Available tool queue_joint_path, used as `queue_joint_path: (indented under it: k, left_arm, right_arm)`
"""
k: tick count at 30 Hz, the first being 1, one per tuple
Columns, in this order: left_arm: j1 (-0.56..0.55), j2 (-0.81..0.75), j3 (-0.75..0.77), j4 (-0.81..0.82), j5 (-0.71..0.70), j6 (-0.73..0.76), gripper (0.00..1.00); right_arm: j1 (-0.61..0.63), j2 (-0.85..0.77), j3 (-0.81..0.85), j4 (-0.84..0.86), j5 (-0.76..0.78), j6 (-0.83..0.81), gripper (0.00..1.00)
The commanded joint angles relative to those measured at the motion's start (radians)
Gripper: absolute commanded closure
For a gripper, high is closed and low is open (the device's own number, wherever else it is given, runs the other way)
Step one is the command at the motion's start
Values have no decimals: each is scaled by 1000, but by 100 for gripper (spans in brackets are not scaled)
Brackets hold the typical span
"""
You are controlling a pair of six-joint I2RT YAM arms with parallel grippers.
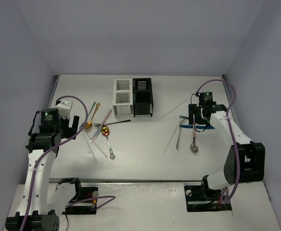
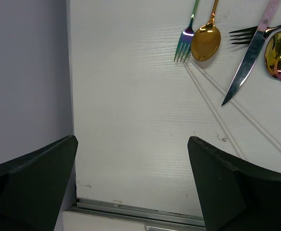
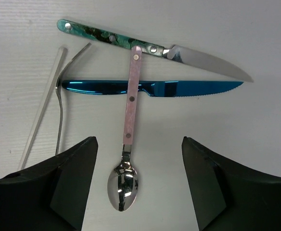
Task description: Sort the eating utensils into containers
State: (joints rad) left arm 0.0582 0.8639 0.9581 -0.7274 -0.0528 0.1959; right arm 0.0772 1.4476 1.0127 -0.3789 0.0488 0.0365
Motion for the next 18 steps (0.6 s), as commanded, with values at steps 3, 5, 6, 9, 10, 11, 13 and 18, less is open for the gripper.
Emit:
queue_joint_path:
  k: [3,5,6,9,10,11,13,18]
  left_arm:
    - [2,23,24,55,-30,-24,5]
    - [2,27,24,56,-34,-26,5]
    - [2,28,23,56,-38,-26,5]
    - [0,30,19,58,-47,-24,5]
    - [1,30,18,62,-49,-24,5]
    - [2,33,18,65,-52,-25,5]
    - [2,39,17,67,-53,-27,5]
    - [2,59,15,71,-54,-26,5]
  right_arm:
    - [-51,109,78,-109,-105,108,36]
    - [-54,150,76,-118,-108,126,43]
    - [-55,174,78,-122,-112,127,47]
    - [-54,228,81,-127,-137,130,52]
    - [-54,246,80,-127,-146,132,52]
    - [-53,262,80,-126,-148,132,52]
    - [-53,291,81,-125,-140,130,52]
    - [-53,345,88,-121,-135,128,53]
